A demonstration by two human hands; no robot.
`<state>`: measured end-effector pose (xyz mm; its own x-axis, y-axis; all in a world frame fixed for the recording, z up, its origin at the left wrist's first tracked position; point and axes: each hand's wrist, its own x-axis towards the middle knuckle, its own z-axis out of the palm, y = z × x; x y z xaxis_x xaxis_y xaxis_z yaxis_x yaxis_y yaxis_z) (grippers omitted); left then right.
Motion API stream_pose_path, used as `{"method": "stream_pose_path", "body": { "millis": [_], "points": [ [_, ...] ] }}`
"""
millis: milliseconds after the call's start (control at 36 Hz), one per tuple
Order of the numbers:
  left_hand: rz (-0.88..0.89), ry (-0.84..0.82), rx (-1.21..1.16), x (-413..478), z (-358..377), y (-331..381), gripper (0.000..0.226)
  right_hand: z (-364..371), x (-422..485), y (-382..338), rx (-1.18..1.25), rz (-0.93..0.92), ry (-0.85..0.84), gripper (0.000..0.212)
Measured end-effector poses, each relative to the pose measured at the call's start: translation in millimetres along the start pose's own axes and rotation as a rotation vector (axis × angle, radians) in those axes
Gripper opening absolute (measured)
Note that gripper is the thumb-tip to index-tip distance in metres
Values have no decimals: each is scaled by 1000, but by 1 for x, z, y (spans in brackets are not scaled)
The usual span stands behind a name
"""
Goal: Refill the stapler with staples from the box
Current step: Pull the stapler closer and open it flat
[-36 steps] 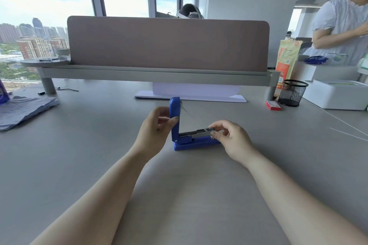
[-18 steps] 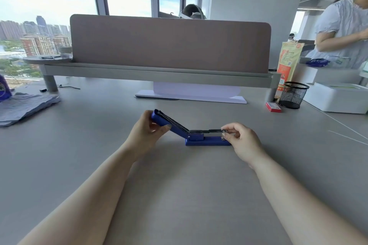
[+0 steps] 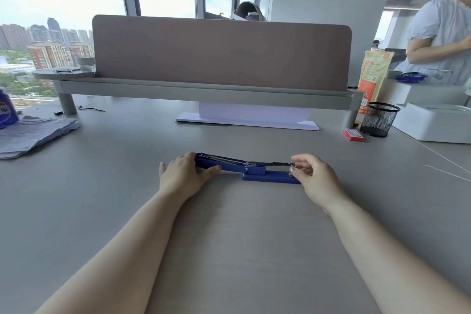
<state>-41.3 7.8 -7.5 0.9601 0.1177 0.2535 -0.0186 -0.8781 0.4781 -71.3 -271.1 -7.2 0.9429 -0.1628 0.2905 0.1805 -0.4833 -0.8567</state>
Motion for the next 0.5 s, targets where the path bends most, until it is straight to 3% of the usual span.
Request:
{"method": "stream_pose_path", "body": {
  "millis": [333, 500],
  "points": [
    [21, -84, 166, -7, -3, 1, 66, -2, -6, -4, -47, 0, 13, 27],
    [10, -142, 176, -13, -10, 1, 62, -4, -15, -7, -79, 35, -3, 30]
  ]
}}
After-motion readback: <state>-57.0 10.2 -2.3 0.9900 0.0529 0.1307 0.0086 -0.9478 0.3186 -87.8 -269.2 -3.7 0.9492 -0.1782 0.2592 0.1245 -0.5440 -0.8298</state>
